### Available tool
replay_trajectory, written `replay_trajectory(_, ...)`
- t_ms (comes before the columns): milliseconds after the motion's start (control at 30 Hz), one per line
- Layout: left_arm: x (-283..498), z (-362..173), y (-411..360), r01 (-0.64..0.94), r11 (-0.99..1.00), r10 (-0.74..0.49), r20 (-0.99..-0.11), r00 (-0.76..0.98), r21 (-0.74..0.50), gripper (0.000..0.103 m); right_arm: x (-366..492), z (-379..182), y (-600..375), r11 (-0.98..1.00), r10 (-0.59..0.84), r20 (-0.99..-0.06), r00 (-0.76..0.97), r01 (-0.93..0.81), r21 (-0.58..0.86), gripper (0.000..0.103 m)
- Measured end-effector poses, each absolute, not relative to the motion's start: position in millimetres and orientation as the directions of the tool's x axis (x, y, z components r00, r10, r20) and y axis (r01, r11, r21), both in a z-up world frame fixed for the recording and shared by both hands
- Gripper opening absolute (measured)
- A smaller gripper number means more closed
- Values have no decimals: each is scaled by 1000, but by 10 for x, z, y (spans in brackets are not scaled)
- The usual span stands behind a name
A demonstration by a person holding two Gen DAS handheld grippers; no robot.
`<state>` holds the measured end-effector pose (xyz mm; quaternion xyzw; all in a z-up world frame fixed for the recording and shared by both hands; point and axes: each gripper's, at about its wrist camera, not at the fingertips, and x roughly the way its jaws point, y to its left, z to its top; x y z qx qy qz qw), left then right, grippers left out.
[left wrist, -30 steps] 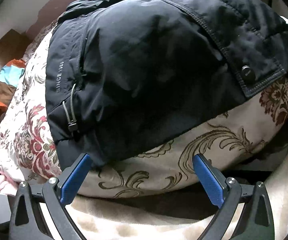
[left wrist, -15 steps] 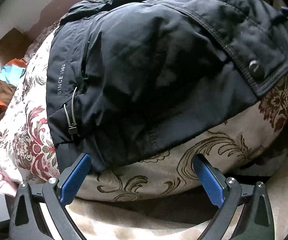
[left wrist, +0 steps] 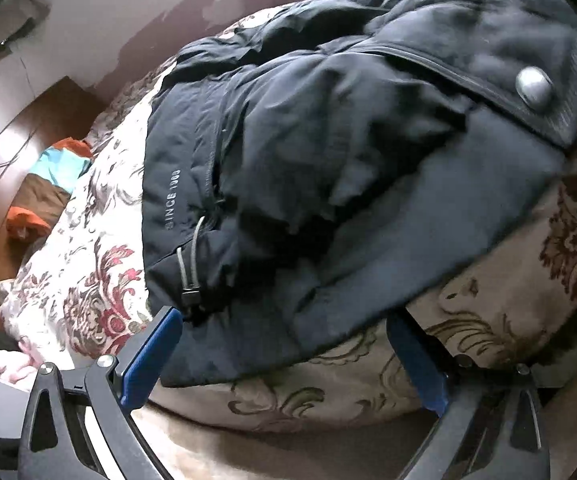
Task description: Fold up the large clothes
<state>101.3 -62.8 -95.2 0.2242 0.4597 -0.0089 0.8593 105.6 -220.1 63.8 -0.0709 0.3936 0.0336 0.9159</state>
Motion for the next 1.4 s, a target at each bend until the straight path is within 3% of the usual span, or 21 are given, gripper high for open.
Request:
replay_trajectory(267, 1146, -878, -453, 97, 912, 257, -739, 623, 399, 102, 1154, 723, -2181, 993, 23, -710, 704, -101, -68, 101)
replay_trajectory(600, 1270, -481, -124, 4, 949, 223, -680, 699, 316, 80, 1163, 762, -2246, 997, 26, -703, 711, -71, -35, 101)
replay_trajectory(867, 1249, -155, -40, 18, 955, 181, -629, 756, 296, 67, 829, 474, -2072, 939, -135, -679, 722, -126, -321, 100)
replay_trajectory(967, 1250, -164, -58, 51, 957, 151, -643, 751, 285, 56, 724, 347, -1987, 919, -151, -685, 713, -154, -362, 80)
replay_trajectory(1033, 1249, -205, -109, 79, 954, 139, -658, 740, 290, 49, 688, 316, -1962, 933, -109, -704, 702, -172, -316, 52)
replay_trajectory(1133, 1226, -273, -213, 117, 943, 129, -669, 732, 311, 30, 656, 269, -1926, 950, -78, -719, 691, -166, -263, 28)
replay_trajectory(1233, 1163, -297, -284, 132, 937, 123, -662, 739, 322, 20, 595, 286, -1910, 957, -73, -700, 710, -147, -249, 17)
replay_trajectory(1400, 1052, -185, -263, 120, 954, 86, -635, 768, 274, 12, 362, 471, -1920, 964, -59, -608, 792, -114, -242, 11)
